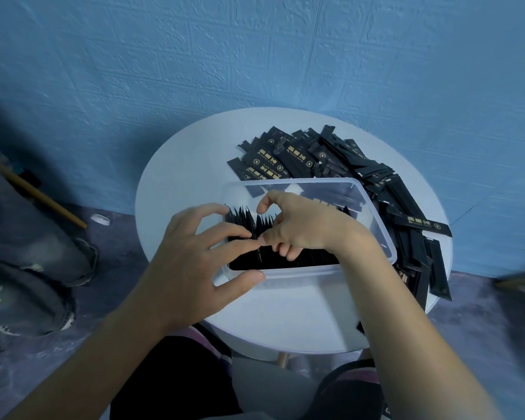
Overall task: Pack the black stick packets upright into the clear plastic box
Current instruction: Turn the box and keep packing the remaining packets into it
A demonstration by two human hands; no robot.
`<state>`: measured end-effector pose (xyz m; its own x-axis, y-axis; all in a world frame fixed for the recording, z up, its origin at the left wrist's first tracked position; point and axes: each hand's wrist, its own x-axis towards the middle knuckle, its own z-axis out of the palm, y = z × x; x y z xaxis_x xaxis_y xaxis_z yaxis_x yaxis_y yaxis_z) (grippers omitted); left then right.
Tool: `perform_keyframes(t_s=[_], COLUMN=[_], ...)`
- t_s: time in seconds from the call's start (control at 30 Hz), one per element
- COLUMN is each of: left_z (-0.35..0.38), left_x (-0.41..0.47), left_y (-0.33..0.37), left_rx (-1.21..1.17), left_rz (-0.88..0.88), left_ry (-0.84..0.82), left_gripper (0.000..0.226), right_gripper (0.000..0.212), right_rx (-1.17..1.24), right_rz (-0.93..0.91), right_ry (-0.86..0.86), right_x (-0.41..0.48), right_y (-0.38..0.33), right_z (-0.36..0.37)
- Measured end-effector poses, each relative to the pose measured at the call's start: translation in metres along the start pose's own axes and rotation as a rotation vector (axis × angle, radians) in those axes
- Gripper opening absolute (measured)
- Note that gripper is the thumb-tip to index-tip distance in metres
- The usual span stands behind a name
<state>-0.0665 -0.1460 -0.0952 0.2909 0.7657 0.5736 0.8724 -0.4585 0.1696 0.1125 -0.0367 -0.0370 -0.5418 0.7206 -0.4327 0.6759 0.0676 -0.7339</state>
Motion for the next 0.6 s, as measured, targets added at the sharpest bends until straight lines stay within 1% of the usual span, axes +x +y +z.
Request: perform_keyframes(t_s=[0.1,0.23,0.37,0.5,0.6], left_z=[-0.003,-0.006,-0.006,-0.005,-0.003], left_x=[0.002,0.006,0.009,0.009,0.008], left_y=[-0.001,-0.003,-0.004,-0.005,-0.004], left_rx=[0.000,0.023,0.019,0.007,-0.007], left_rz=[0.000,0.010,0.006,0.000,-0.004], left_ry=[-0.023,-0.078,-0.109,-0.109,-0.101], left_gripper=[0.053,0.054,0.053,0.053,0.052], right_gripper=[0.041,0.037,0.034,0.033,0.033], right_rx=[-0.059,-0.011,-0.019,-0.066,-0.067], right_rz=[0.006,-0.044,-0.094,-0.057,-0.034], right_ry=[0.034,0.035,0.107,0.065,0.066], right_x=[-0.001,-0.003,0.003,0.007,0.009], right_y=[0.003,0.003,-0.001,-0.003,-0.001], right_z=[-0.001,-0.002,-0.003,0.003,0.004])
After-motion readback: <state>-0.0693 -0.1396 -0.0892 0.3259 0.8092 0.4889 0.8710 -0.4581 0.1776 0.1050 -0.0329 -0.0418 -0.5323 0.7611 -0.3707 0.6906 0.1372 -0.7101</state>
